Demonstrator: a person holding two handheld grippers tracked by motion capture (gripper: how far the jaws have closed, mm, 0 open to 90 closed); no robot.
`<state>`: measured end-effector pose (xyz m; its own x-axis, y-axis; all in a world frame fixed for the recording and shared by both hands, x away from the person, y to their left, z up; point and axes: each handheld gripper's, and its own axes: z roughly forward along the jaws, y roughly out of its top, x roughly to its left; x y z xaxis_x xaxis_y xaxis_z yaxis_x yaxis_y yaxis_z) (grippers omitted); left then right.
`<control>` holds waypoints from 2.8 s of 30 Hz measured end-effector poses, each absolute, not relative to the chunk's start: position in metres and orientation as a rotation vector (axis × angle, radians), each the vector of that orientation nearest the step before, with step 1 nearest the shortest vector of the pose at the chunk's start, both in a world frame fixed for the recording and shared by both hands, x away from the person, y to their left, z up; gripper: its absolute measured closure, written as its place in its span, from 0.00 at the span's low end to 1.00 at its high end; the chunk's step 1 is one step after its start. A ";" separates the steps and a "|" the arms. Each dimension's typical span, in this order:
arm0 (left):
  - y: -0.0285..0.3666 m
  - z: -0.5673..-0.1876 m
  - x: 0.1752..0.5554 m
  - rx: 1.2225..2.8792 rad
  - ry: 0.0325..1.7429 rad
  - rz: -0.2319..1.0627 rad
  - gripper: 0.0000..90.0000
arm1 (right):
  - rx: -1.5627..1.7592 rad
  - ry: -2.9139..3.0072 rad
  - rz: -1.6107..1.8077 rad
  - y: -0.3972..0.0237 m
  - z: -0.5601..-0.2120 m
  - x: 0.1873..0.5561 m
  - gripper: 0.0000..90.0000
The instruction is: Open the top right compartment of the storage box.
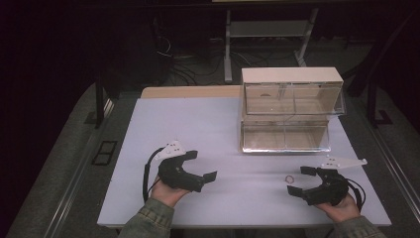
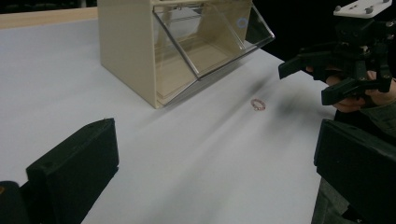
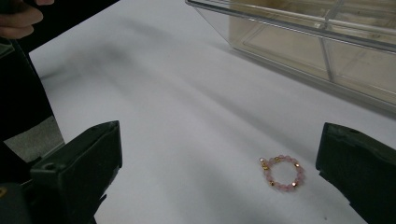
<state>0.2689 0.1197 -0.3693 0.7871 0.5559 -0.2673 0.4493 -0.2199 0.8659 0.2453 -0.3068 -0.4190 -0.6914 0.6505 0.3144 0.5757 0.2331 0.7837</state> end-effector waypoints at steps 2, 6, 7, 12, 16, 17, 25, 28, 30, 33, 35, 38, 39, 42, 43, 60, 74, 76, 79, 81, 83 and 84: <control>0.116 -0.367 0.271 1.866 0.758 0.119 0.00 | 1.197 2.406 1.470 -0.307 -0.419 0.245 0.00; 0.110 -0.363 0.273 1.882 0.746 0.112 0.00 | 1.197 2.400 1.472 -0.307 -0.419 0.245 0.00; 0.108 -0.362 0.273 1.881 0.743 0.112 0.00 | 1.197 2.400 1.472 -0.307 -0.419 0.245 0.00; 0.100 -0.357 0.276 1.894 0.729 0.104 0.00 | 1.198 2.400 1.471 -0.307 -0.419 0.245 0.00; 0.094 -0.355 0.277 1.906 0.718 0.100 0.00 | 1.199 2.401 1.472 -0.307 -0.419 0.245 0.00; 0.093 -0.354 0.278 1.905 0.716 0.098 0.00 | 1.199 2.401 1.472 -0.307 -0.419 0.245 0.00; 0.081 -0.349 0.283 1.926 0.702 0.084 0.00 | 1.197 2.402 1.471 -0.307 -0.419 0.245 0.00; 0.076 -0.346 0.285 1.944 0.690 0.075 0.00 | 1.196 2.403 1.471 -0.307 -0.419 0.245 0.00; 0.072 -0.345 0.287 1.957 0.684 0.068 0.00 | 1.192 2.405 1.470 -0.308 -0.419 0.245 0.00; 0.065 -0.342 0.289 1.965 0.678 0.059 0.00 | 1.191 2.404 1.472 -0.308 -0.419 0.245 0.00; 0.061 -0.341 0.290 1.963 0.682 0.046 0.00 | 1.191 2.405 1.472 -0.308 -0.419 0.245 0.00; 0.055 -0.338 0.293 1.972 0.667 0.047 0.02 | 1.186 2.404 1.471 -0.308 -0.419 0.245 0.00; 0.053 -0.337 0.293 1.974 0.664 0.044 0.03 | 1.187 2.404 1.473 -0.308 -0.419 0.245 0.00; 0.046 -0.334 0.294 1.968 0.660 0.041 0.04 | 1.199 2.409 1.472 -0.308 -0.419 0.245 0.00; 0.045 -0.332 0.295 1.970 0.656 0.039 0.05 | 1.195 2.406 1.474 -0.308 -0.419 0.245 0.00; 0.018 -0.314 0.303 1.978 0.611 0.019 0.26 | 1.195 2.406 1.475 -0.308 -0.419 0.245 0.00; -0.007 -0.308 0.315 2.007 0.598 0.025 0.51 | 1.194 2.409 1.473 -0.309 -0.418 0.245 0.00; -0.009 -0.308 0.315 2.000 0.604 0.025 0.57 | 1.194 2.410 1.473 -0.309 -0.418 0.245 0.00; -0.016 -0.307 0.317 1.997 0.607 0.022 0.64 | 1.190 2.413 1.468 -0.309 -0.418 0.245 0.00; -0.024 -0.306 0.319 2.016 0.593 0.025 0.68 | 1.184 2.414 1.459 -0.310 -0.418 0.245 0.00; -0.026 -0.305 0.320 2.020 0.591 0.021 0.71 | 1.185 2.413 1.458 -0.310 -0.419 0.245 0.00; -0.028 -0.305 0.320 2.022 0.594 0.020 0.76 | 1.185 2.412 1.459 -0.310 -0.419 0.245 0.00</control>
